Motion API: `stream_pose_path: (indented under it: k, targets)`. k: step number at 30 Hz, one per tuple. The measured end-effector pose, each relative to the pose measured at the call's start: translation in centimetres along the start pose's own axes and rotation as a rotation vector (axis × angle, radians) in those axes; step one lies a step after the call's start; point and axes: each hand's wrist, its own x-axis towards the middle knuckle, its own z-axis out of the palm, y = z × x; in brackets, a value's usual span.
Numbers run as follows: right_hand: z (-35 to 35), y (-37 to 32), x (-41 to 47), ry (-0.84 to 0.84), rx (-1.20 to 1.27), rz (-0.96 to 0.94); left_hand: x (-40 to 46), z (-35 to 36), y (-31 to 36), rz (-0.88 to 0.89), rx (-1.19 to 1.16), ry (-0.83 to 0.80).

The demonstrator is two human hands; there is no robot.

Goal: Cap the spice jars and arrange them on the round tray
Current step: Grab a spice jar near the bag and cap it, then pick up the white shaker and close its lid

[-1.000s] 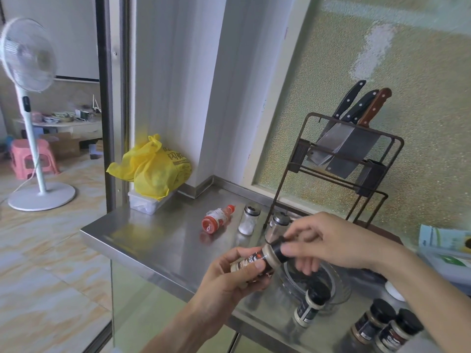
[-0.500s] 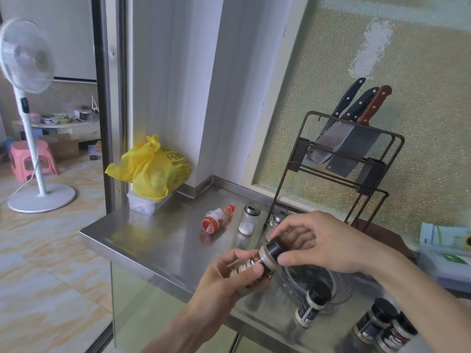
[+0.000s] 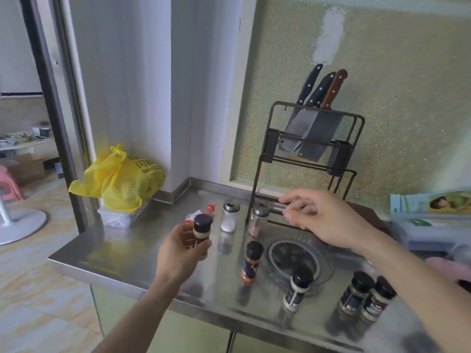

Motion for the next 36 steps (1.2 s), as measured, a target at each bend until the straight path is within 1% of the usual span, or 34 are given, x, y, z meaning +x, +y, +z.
stream_pose_path:
  k: [3, 7, 10, 15, 18, 22, 23, 25, 26, 27, 28, 29, 30, 31, 33, 34, 36]
  targets:
    - [-0.9, 3.3, -1.5, 0.038, -0.037, 0.11, 1.0, 0.8, -1.3, -0.025, 0.175, -0.006]
    - [-2.3, 7.1, -4.5, 0.128, -0.086, 0.227, 1.9, 2.2, -2.7, -0.034, 0.313, -0.041]
    - [-4.1, 10.1, -7.2, 0.202, -0.088, 0.35, 2.0, 3.4, -3.4, -0.024, 0.355, -0.084]
    - [-7.8, 14.3, -11.3, 0.366, -0.084, 0.494, 1.6, 5.2, -3.8, 0.009, 0.404, -0.145]
    - [-9.2, 16.5, -12.9, 0.441, -0.069, 0.569, 2.0, 5.8, -4.2, 0.019, 0.458, -0.142]
    - [-10.3, 17.9, -14.3, 0.521, -0.051, 0.617, 2.5, 5.6, -4.4, 0.008, 0.465, -0.12]
    - [-10.6, 18.4, -14.6, 0.544, -0.052, 0.62, 3.5, 5.5, -5.2, 0.035, 0.445, -0.124]
    - [-11.3, 19.2, -15.3, 0.582, -0.056, 0.621, 8.7, 5.0, -10.5, 0.051, 0.382, -0.101]
    - [-11.7, 19.7, -15.6, 0.602, -0.07, 0.611, 10.7, 4.3, -12.2, 0.129, 0.419, -0.056]
    - [-12.2, 20.0, -15.8, 0.626, -0.077, 0.596, 11.6, 4.2, -11.6, 0.225, 0.439, -0.02]
    - [-12.6, 20.1, -15.9, 0.647, -0.073, 0.583, 10.8, 4.9, -8.9, 0.319, 0.428, -0.021]
    - [-13.0, 20.2, -16.0, 0.659, -0.07, 0.572, 8.2, 6.7, -4.2, 0.396, 0.435, -0.033]
    - [-13.5, 20.3, -15.9, 0.664, -0.072, 0.558, 5.4, 8.7, 0.2, 0.461, 0.442, -0.01]
    - [-14.0, 20.4, -15.7, 0.661, -0.078, 0.545, 0.9, 11.0, 6.3, 0.547, 0.411, -0.044]
    - [-14.8, 20.7, -14.7, 0.613, -0.115, 0.537, -2.9, 15.4, 11.9, 0.676, 0.364, -0.251]
    - [-15.0, 21.0, -14.0, 0.551, -0.148, 0.545, -3.9, 17.9, 13.6, 0.715, 0.377, -0.379]
    - [-15.4, 21.6, -12.0, 0.351, -0.259, 0.574, -3.9, 23.0, 14.7, 0.729, 0.493, -0.623]
